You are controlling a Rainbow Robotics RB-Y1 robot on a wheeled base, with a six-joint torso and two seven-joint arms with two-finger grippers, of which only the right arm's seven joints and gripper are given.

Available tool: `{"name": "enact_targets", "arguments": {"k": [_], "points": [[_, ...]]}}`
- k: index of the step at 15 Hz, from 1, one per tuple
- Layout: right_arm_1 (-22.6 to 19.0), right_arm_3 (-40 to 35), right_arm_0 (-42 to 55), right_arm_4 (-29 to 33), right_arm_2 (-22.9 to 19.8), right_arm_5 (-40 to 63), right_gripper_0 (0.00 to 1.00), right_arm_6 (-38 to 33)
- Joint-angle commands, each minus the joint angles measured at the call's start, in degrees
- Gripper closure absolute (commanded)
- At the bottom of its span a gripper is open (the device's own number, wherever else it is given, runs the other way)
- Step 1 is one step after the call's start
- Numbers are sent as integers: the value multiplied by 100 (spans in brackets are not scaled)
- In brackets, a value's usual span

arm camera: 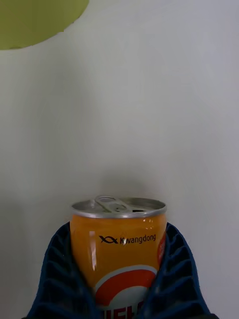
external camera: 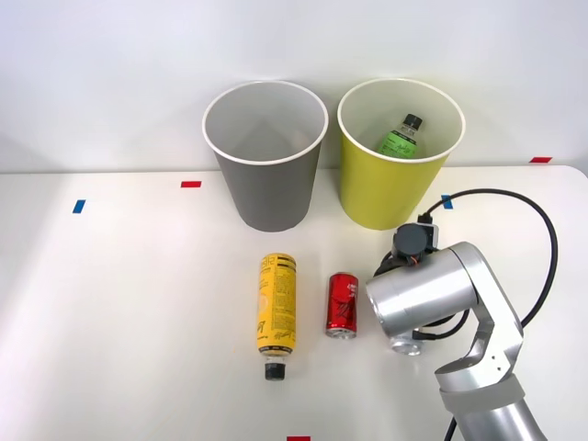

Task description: Put cans in the gray bin, plastic bottles in the light green bin

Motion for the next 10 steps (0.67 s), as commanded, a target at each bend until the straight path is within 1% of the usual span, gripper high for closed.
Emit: {"name": "enact_targets", "arguments": {"k": [1, 3, 4, 7, 10], "points": [[-31, -285, -4, -113, 38, -1, 100, 368], [-93, -575, 5, -324, -67, -9, 100, 1150], [-128, -795, 5, -552, -155, -89, 100, 1642], [-216, -1217, 5, -1159, -322, -396, 100, 2424], [-216, -1454, 49, -1704, -507, -748, 100, 3092]]}}
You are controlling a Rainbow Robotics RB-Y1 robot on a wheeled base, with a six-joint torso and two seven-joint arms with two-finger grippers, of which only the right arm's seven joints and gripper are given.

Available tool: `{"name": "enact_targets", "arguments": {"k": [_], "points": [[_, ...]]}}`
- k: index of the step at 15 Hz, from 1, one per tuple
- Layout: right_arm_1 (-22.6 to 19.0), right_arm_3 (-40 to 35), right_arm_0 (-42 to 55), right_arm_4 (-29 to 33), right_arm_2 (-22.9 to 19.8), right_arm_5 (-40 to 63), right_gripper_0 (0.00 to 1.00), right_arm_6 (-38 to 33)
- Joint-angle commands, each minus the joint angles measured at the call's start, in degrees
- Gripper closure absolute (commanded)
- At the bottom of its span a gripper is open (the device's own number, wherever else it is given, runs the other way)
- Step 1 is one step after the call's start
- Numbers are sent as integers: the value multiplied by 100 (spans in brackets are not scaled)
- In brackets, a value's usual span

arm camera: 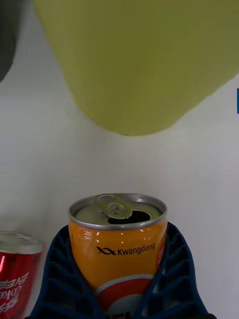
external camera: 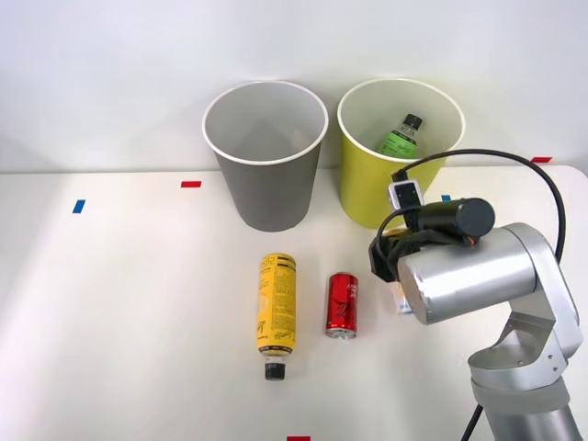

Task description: Put cans in the gray bin, plastic bottles in the light green bin

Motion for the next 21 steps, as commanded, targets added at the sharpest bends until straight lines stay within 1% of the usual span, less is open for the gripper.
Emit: {"name": "enact_targets", "arguments": {"k": [1, 4, 6, 9, 16, 17, 19, 20, 21], "points": [[-9, -247, 88, -620, -223, -396, 100, 656], [0, -458, 290, -1288, -452, -879, 100, 1289], [26, -475, 378, -1727, -504, -1266, 100, 1649], [211, -475, 413, -3168, -891, -1767, 100, 2133], [439, -475, 386, -4909, -891, -3288, 100, 2352], [510, -475, 334, -5093, -891, -3463, 100, 2423], [539, -475, 105, -5120, -900, -3630, 100, 2546], [539, -475, -27, -4997, -909, -3630, 100, 2572], [539, -467, -255, -4645, -882, -3630, 100, 2563]]}}
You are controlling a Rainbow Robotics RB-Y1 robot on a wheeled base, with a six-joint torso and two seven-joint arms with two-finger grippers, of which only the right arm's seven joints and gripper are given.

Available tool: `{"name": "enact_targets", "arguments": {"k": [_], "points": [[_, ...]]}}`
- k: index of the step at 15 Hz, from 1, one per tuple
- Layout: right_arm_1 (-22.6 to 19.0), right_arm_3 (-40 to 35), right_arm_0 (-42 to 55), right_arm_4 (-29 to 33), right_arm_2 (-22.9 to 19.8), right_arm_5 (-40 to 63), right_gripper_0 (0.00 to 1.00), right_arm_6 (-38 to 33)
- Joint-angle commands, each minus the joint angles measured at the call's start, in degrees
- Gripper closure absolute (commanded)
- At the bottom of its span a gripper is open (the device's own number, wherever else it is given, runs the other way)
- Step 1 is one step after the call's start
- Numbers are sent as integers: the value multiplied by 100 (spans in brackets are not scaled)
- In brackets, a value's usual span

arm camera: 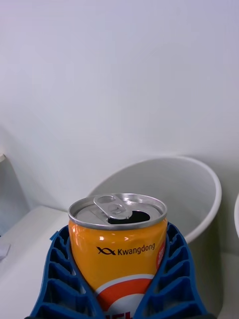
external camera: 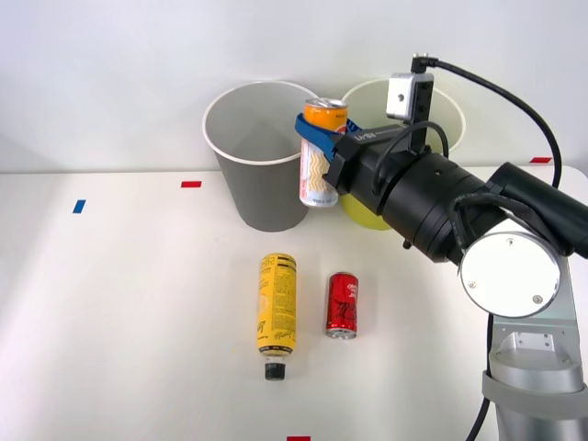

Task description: Put cans in the gray bin, plastic bottles in the light green bin

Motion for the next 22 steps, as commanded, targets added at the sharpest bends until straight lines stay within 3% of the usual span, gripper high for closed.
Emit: {"name": "enact_targets", "arguments": {"k": [1, 3, 9, 15, 20, 21, 22], "points": [[5, 10, -475, 726, 45, -23, 100, 0], [5, 362, -871, 1042, 27, -146, 100, -71], [5, 2453, -2303, 1033, 19, -1482, 100, -115], [5, 4079, -3490, 805, -105, -1816, 100, -159], [5, 4273, -3551, 576, 124, -1974, 100, -220], [5, 4264, -3551, 576, 115, -2010, 80, -247], [5, 4264, -3551, 576, 115, -2010, 43, -247]]}}
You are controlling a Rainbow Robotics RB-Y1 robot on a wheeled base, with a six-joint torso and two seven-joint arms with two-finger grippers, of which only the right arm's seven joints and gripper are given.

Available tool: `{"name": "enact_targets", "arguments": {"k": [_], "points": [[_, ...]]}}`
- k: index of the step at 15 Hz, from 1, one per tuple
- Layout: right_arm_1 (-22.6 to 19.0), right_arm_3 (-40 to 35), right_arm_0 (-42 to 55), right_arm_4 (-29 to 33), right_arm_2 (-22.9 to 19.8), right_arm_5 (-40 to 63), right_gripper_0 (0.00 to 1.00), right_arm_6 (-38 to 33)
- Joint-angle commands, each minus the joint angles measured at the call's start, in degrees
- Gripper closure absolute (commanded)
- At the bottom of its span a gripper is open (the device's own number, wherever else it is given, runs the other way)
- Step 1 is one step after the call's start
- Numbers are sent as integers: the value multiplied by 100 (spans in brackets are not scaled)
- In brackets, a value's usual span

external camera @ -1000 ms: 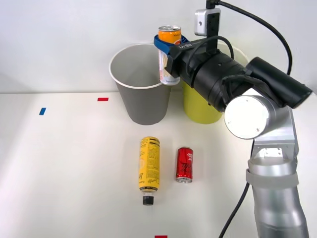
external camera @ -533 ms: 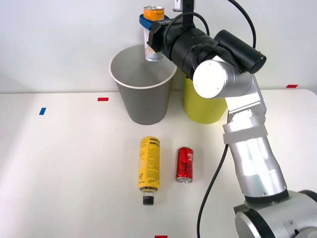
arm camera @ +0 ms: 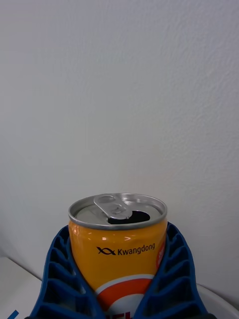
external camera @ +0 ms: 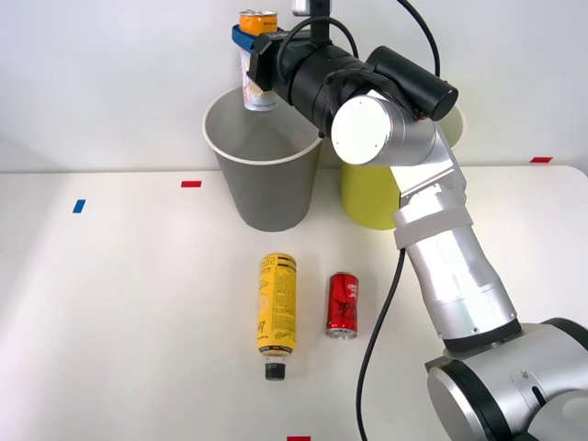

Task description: Put cans in the gray bin, plastic bottles in the light green bin

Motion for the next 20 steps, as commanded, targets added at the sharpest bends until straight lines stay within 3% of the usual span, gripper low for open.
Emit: {"name": "enact_targets", "arguments": {"k": [1, 5, 8, 10, 12, 20], "points": [[0, -4, 0, 7, -9, -29, 0, -21], [0, -4, 9, -80, 193, -231, 0, 120], [0, -338, 281, -634, 518, -354, 0, 252], [-663, -1138, 879, -1091, 1089, -776, 0, 261], [-1085, -1665, 1344, -1408, 1388, -1154, 0, 296], [-2306, -3502, 3682, -1408, 1529, -2551, 0, 366]]}}
